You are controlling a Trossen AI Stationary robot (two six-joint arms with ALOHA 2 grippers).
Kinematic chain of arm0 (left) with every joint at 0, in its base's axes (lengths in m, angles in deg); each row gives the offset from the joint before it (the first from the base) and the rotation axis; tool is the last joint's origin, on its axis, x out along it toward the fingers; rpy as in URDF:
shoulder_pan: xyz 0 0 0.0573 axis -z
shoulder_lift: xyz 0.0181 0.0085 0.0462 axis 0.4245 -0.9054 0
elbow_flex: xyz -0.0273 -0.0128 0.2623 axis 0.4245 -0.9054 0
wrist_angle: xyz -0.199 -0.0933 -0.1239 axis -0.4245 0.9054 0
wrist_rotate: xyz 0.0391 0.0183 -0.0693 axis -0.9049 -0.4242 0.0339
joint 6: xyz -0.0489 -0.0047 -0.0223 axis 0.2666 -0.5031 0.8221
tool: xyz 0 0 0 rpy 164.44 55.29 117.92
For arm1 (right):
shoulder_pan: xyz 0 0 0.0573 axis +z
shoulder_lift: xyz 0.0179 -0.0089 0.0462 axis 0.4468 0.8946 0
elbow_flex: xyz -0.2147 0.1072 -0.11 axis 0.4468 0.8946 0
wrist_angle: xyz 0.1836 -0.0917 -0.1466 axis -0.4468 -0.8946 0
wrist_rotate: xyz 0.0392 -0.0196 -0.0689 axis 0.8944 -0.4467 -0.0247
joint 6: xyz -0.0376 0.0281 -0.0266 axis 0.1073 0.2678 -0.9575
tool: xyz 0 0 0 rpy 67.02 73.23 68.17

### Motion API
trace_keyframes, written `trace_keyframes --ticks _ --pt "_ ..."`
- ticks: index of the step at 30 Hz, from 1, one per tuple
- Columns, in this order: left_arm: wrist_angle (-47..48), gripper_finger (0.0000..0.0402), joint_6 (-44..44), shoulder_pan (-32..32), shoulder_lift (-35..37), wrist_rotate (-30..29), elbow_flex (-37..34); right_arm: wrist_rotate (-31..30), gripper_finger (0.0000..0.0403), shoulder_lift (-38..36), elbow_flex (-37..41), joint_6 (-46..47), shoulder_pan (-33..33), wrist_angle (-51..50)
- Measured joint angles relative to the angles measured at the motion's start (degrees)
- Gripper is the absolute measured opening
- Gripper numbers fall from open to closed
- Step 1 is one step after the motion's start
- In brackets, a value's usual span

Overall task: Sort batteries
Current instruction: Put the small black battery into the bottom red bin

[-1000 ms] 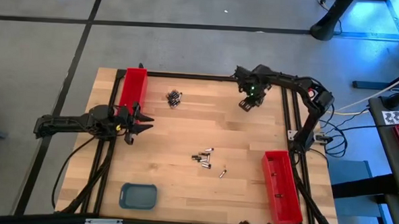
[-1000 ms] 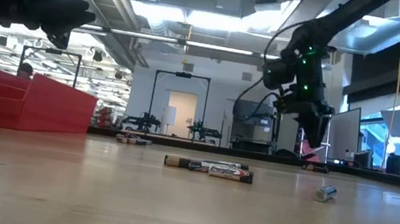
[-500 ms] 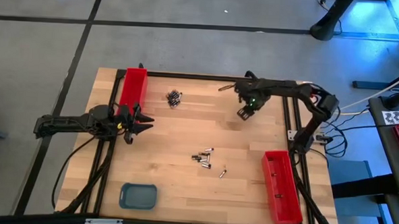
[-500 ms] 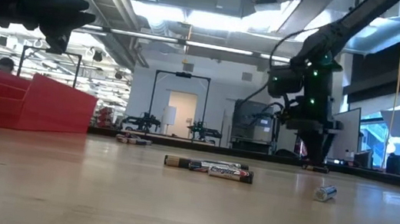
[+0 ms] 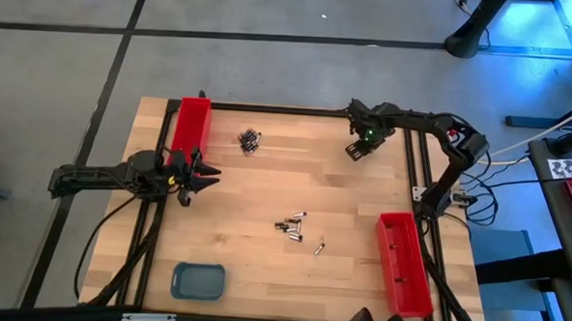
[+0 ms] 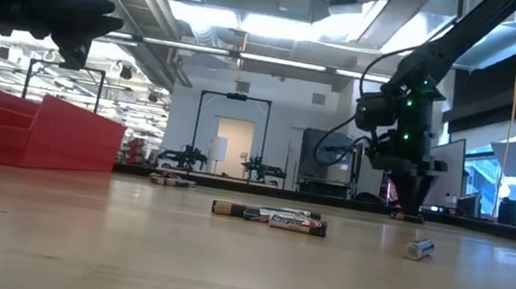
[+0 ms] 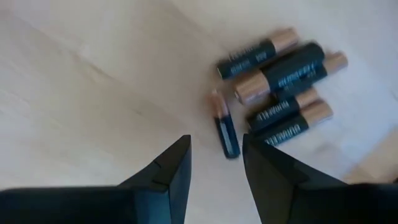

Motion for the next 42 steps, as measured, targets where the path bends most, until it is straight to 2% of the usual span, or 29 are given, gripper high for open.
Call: trace_keyframes --ticks 7,13,25,29,35,40,42 --pt "0.02 0.0114 0.0 -0.01 0.0 0.0 0.02 0.97 0.0145 0.34 -0.7 1.95 0.12 -1.51" --pt "0.02 0.0114 -0.26 0.0 -0.01 -0.01 0.02 -0.57 0.0145 0.25 -0.9 2.92 -0.29 -0.11" --pt "0.02 0.0114 0.77 0.0 0.0 -0.02 0.02 2.51 0.0143 3.85 -0.88 2.44 -1.46 0.39" --pt "0.01 0.0114 1.18 0.0 -0.02 -0.02 0.02 3.96 0.0113 3.92 -0.9 1.13 -1.46 0.65" --pt "0.02 0.0114 1.28 0.0 -0.02 -0.02 0.02 6.06 0.0018 3.92 -0.9 -1.42 -1.44 0.67" --pt "0.0 0.0114 1.29 -0.01 -0.01 -0.02 0.02 6.06 0.0026 3.79 -1.58 -0.55 -1.44 -0.67" --pt "0.02 0.0114 1.29 0.0 -0.01 -0.02 0.02 6.67 0.0018 3.06 -2.43 -0.87 -1.4 -2.99"
